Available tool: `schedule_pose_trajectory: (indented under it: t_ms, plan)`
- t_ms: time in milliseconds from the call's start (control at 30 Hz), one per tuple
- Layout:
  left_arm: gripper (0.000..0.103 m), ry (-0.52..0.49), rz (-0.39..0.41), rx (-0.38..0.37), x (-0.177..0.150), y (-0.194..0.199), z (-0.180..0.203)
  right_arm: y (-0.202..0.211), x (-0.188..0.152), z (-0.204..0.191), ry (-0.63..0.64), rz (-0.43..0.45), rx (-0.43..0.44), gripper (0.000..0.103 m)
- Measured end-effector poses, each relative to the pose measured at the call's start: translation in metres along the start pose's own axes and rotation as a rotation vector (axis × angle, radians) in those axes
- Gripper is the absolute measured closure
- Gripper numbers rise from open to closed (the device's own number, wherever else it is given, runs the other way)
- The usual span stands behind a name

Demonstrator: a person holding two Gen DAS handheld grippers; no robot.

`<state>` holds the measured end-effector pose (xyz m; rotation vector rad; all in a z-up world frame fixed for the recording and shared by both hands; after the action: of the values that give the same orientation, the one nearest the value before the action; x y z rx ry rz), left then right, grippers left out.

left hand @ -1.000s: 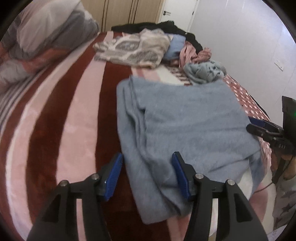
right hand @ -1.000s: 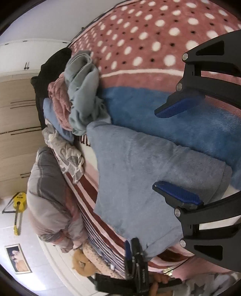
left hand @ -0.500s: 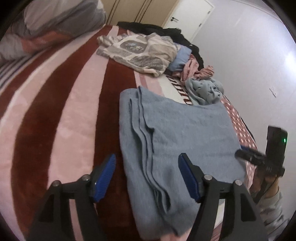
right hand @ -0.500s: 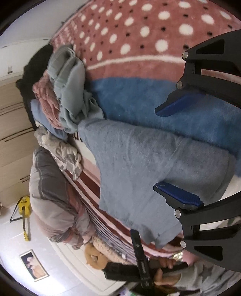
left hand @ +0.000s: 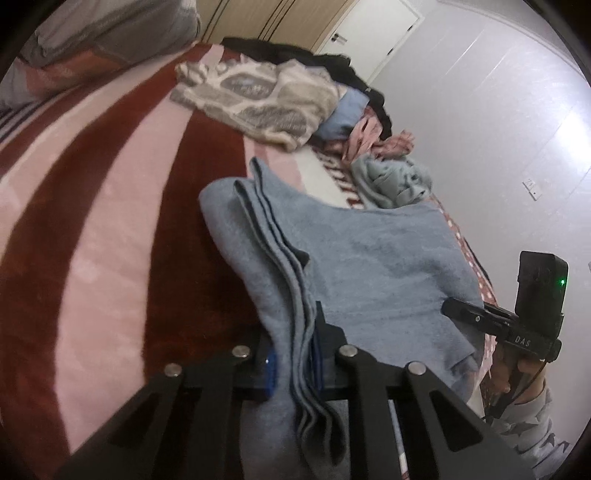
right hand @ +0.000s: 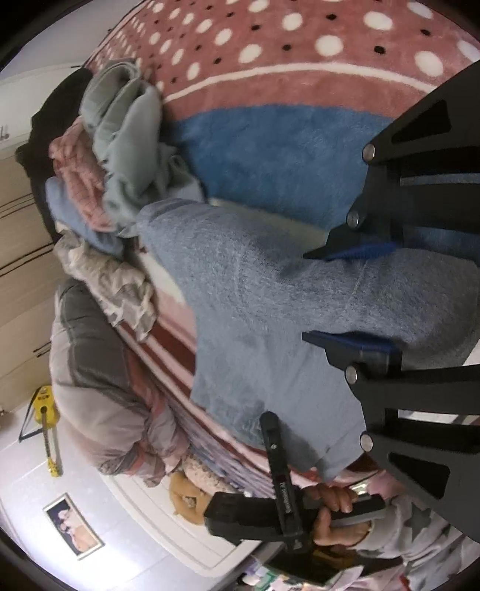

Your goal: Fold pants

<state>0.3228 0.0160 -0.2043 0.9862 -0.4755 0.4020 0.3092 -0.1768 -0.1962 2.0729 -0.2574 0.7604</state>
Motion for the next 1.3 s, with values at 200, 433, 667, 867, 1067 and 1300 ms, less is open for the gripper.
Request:
schedule_pose_trajectory:
  t_ms: [200, 433, 667, 867, 1067, 1300]
  plan:
    - [0.091, -0.004, 0.075, 0.045, 0.017, 0.046, -0.024, -0.001, 0.025, -0.062, 0.078, 0.035, 0.082, 0.079]
    - [0.091, 0.024, 0.149, 0.152, 0.038, 0.129, -0.095, -0.046, 0.038, -0.145, 0.119, 0.013, 0.182, 0.080]
    - [0.091, 0.039, 0.154, 0.283, 0.043, 0.177, -0.168, -0.106, 0.038, -0.213, 0.116, -0.049, 0.255, 0.080]
    - [0.091, 0.100, 0.140, 0.335, 0.039, 0.182, -0.224, -0.151, 0.036, -0.236, 0.096, -0.105, 0.261, 0.080]
    - [0.091, 0.137, 0.113, 0.344, 0.032, 0.172, -0.258, -0.177, 0.034, -0.240, 0.105, -0.146, 0.223, 0.080]
    - [0.078, 0.159, 0.071, 0.398, 0.017, 0.157, -0.281, -0.189, 0.028, -0.240, 0.172, -0.153, 0.159, 0.072]
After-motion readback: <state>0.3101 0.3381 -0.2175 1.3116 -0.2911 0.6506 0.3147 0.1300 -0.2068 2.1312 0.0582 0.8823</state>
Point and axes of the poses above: each gripper's, at about its wrist camera, not at the fingertips, and y roughly against the way its jaws point, z to its right, x to its top, the point moved 10 cm from there along -y, roughly the way its jaws point
